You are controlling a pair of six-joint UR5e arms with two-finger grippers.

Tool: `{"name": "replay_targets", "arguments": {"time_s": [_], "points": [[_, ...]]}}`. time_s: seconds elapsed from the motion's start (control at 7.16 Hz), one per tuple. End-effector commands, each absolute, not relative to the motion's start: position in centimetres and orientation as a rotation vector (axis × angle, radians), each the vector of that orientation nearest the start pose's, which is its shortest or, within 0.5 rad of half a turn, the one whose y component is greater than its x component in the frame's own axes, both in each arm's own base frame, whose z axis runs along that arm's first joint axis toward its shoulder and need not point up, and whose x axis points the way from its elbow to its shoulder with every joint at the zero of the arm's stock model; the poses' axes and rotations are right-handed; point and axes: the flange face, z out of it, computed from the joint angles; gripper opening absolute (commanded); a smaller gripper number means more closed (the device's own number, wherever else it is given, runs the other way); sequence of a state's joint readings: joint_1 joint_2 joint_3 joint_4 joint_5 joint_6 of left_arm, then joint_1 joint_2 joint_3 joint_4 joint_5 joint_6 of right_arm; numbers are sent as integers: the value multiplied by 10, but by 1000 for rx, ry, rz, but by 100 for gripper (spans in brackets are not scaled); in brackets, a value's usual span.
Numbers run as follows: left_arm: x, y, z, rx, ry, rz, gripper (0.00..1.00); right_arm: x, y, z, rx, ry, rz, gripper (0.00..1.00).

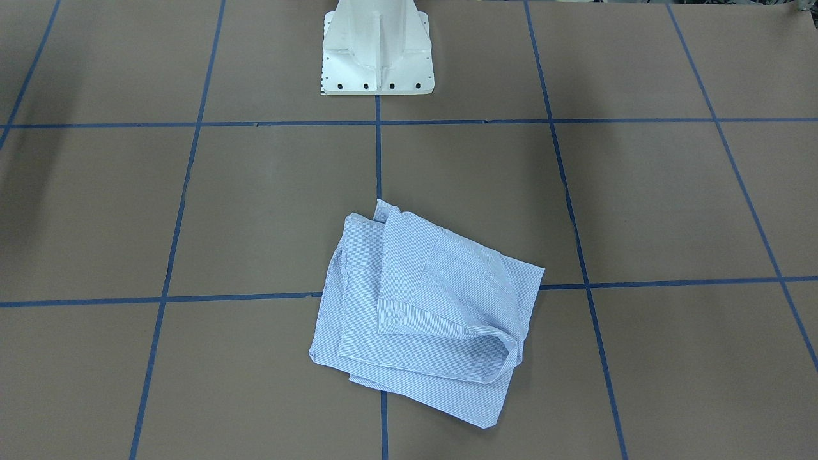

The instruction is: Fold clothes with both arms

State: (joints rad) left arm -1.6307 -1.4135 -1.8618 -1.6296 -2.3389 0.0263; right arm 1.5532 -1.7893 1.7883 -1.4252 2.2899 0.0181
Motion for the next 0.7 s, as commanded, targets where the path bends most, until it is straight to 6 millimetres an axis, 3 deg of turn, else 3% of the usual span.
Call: {"name": "replay_targets", "arguments": {"time_s": [0.0, 0.56], "points": [[-90, -428, 584, 210, 761, 36, 100, 55, -409, 634, 128, -762, -67, 100], [-90, -423, 592, 190, 758, 22, 100, 55, -408, 638, 127, -762, -68, 100]]}}
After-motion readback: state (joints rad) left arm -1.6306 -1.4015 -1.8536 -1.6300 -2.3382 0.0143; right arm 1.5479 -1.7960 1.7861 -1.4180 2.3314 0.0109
